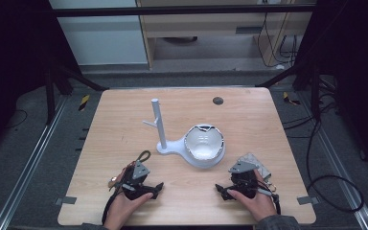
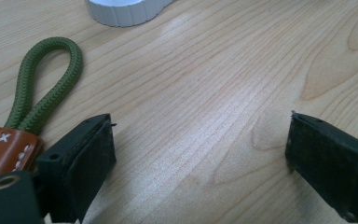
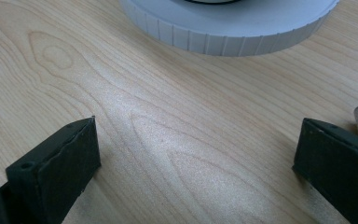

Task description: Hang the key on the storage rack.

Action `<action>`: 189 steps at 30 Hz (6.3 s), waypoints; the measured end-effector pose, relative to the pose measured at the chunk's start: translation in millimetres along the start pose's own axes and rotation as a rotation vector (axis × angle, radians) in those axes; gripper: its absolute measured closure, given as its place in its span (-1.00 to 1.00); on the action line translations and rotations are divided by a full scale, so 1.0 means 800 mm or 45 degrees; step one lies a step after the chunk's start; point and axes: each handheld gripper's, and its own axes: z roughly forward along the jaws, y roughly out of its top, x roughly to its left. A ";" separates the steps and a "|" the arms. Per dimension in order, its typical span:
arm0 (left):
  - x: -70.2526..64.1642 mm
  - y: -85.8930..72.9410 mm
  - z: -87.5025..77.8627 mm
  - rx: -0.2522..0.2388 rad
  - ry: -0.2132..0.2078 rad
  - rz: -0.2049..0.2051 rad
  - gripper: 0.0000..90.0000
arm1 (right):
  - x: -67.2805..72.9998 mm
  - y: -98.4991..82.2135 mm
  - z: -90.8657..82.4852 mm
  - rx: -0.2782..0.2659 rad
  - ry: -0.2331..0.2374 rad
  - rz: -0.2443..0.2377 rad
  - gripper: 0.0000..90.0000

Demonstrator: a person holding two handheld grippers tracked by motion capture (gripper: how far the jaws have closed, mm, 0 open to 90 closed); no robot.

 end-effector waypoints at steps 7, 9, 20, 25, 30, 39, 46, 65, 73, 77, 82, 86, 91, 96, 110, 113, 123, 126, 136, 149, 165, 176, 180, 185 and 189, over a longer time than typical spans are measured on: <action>0.000 0.001 0.001 0.012 -0.014 0.013 -0.95 | 0.000 0.000 0.000 -0.003 -0.005 0.002 -0.99; 0.000 0.000 0.001 0.012 -0.012 0.011 -0.95 | 0.000 0.000 0.000 -0.003 -0.005 0.003 -0.99; 0.004 -0.003 -0.014 -0.044 0.037 -0.009 -0.82 | 0.000 0.000 0.000 -0.003 -0.005 0.003 -0.99; 0.012 -0.003 -0.021 -0.055 0.052 -0.027 -0.82 | 0.000 0.000 0.000 -0.002 -0.005 0.002 -0.99; 0.024 -0.005 -0.035 -0.074 0.071 -0.067 -0.78 | 0.000 0.000 0.000 -0.004 -0.005 0.001 -0.99; 0.050 -0.002 -0.057 -0.084 0.108 -0.094 -0.72 | -0.001 0.000 0.000 0.001 -0.004 0.004 -0.99; 0.081 0.014 -0.063 0.068 0.139 -0.078 -0.61 | -0.002 0.000 0.000 -0.001 -0.008 -0.004 -0.99; 0.114 0.058 -0.026 0.489 -0.019 0.075 0.08 | -0.001 0.000 0.000 -0.002 -0.005 0.001 -0.99; 0.118 0.058 -0.015 0.548 -0.029 0.088 0.20 | -0.001 0.000 0.000 -0.002 -0.005 0.000 -0.99; 0.119 0.059 -0.010 0.564 -0.035 0.085 0.28 | -0.001 -0.001 0.000 -0.004 -0.005 0.001 -0.99; 0.116 0.062 -0.011 0.584 -0.046 0.093 0.45 | -0.001 -0.001 -0.001 -0.001 0.000 0.004 -0.99; 0.112 0.065 -0.023 0.514 -0.025 0.090 0.46 | 0.000 -0.001 -0.001 -0.003 -0.001 0.005 -0.99; 0.107 0.065 -0.051 0.378 -0.002 0.076 0.46 | -0.001 -0.001 -0.001 -0.003 -0.001 0.005 -0.99; 0.093 0.058 -0.082 0.183 0.025 0.052 0.46 | -0.001 -0.001 -0.001 -0.002 -0.001 0.005 -0.99; 0.068 0.062 -0.113 -0.080 0.096 0.041 0.47 | -0.001 0.000 0.000 -0.001 -0.006 0.001 -1.00; 0.063 0.065 -0.114 -0.114 0.109 0.038 0.47 | -0.001 0.000 0.000 -0.002 -0.006 0.005 -0.99; 0.051 0.073 -0.115 -0.136 0.097 0.065 0.47 | -0.001 0.000 0.000 -0.001 -0.006 0.006 -1.00; 0.048 0.077 -0.118 -0.152 0.096 0.067 0.47 | -0.001 0.000 0.000 -0.002 -0.007 0.005 -0.99; 0.034 0.088 -0.136 -0.211 0.084 0.073 0.47 | -0.001 0.000 0.000 -0.002 -0.007 0.005 -1.00; 0.029 0.099 -0.136 -0.237 0.078 0.082 0.47 | -0.001 0.000 0.000 -0.001 -0.007 0.005 -1.00; 0.019 0.110 -0.135 -0.278 0.068 0.095 0.47 | -0.001 -0.001 0.000 -0.003 -0.008 0.005 -1.00; 0.019 0.115 -0.139 -0.299 0.074 0.099 0.47 | -0.001 -0.001 0.000 -0.005 -0.012 -0.003 -0.99; 0.018 0.116 -0.140 -0.318 0.077 0.090 0.47 | -0.001 -0.001 0.000 -0.005 -0.012 -0.004 -0.99; 0.015 0.120 -0.143 -0.342 0.066 0.081 0.47 | 0.000 -0.001 -0.001 -0.003 -0.011 0.010 -0.99; 0.015 0.126 -0.142 -0.353 0.085 0.083 0.47 | 0.000 -0.001 -0.001 -0.003 -0.012 0.010 -0.99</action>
